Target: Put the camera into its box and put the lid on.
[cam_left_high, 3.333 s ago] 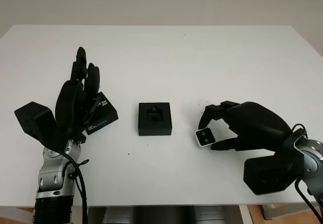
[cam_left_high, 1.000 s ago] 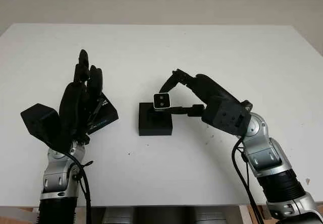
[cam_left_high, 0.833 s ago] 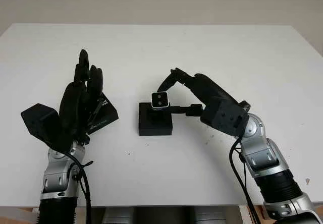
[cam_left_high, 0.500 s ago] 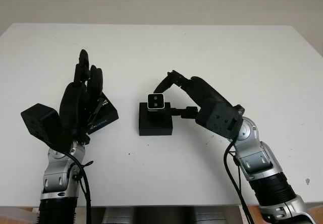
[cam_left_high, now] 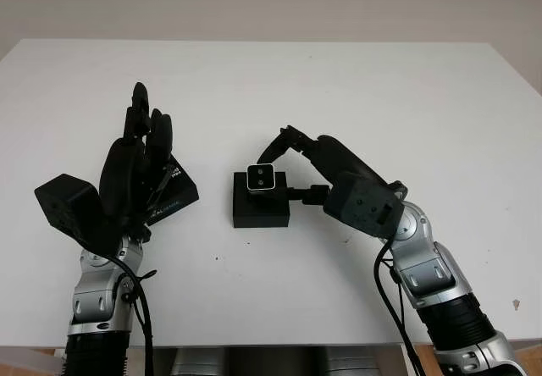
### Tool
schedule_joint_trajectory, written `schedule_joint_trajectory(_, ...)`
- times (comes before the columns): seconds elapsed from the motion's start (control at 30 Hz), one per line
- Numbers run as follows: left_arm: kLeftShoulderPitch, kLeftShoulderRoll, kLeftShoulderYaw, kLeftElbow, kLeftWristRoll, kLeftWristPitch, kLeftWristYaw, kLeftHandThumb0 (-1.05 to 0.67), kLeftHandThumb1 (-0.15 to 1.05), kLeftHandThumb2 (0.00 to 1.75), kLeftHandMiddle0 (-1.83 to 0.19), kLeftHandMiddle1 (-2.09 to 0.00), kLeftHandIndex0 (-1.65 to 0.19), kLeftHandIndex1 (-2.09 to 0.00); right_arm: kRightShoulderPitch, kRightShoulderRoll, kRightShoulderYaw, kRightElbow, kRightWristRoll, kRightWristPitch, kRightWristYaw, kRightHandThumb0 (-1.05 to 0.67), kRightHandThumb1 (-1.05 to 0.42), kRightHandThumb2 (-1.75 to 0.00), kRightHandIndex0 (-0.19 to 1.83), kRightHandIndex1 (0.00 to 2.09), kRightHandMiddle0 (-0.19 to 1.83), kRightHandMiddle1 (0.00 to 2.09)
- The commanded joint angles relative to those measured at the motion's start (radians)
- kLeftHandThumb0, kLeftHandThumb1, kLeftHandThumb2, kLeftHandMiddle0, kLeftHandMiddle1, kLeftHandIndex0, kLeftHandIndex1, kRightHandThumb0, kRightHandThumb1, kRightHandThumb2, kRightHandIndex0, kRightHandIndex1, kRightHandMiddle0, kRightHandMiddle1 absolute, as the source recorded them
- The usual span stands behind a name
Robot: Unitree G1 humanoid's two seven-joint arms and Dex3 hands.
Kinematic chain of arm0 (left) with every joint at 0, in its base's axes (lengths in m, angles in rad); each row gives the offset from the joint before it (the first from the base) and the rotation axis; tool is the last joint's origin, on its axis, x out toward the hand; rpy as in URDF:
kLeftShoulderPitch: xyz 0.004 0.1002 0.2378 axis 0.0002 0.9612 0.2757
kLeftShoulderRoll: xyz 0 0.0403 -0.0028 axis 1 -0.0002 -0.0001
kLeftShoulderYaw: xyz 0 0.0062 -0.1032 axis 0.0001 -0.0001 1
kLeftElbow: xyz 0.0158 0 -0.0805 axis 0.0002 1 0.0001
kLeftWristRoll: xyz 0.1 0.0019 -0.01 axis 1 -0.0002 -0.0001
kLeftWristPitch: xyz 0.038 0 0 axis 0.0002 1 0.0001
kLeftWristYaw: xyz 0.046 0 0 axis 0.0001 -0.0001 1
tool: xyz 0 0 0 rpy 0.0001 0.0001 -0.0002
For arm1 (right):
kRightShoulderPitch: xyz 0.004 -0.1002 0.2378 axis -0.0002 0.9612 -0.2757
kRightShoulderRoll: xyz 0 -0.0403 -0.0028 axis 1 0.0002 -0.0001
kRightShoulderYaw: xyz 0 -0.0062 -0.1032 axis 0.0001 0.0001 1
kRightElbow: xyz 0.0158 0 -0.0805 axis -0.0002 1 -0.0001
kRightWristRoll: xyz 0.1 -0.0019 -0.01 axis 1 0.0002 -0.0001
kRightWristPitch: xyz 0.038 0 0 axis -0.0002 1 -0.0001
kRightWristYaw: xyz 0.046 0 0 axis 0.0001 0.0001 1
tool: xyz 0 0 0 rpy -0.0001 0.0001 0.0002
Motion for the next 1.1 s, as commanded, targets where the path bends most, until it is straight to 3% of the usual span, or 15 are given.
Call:
schedule_joint_trajectory(0.0,0.003,-0.003,-0.002,-0.021,0.004,-0.01,0.003,-0.74,1.05,0.47,0.19,0.0,0.19,0.0,0.002,0.003,0.0,0.015,0.004,-0.005,-0.006,-0.41,-1.05,-0.13,0.12,0.05,0.27,1.84)
schedule_joint_trajectory(0.63,0.012,0.0,0.001,-0.034,0.003,-0.003,0.002,-0.74,1.05,0.47,0.19,0.0,0.19,0.0,-0.024,0.028,0.017,0.15,-0.016,-0.046,-0.05,-0.41,-1.05,-0.12,0.11,0.05,0.26,1.84)
schedule_joint_trajectory(1.07,0.014,0.002,-0.001,-0.039,0.008,0.002,0.007,-0.74,1.05,0.47,0.19,0.0,0.19,0.0,-0.026,0.031,0.017,0.144,0.013,-0.035,-0.016,-0.41,-1.05,-0.13,0.09,0.05,0.24,1.87)
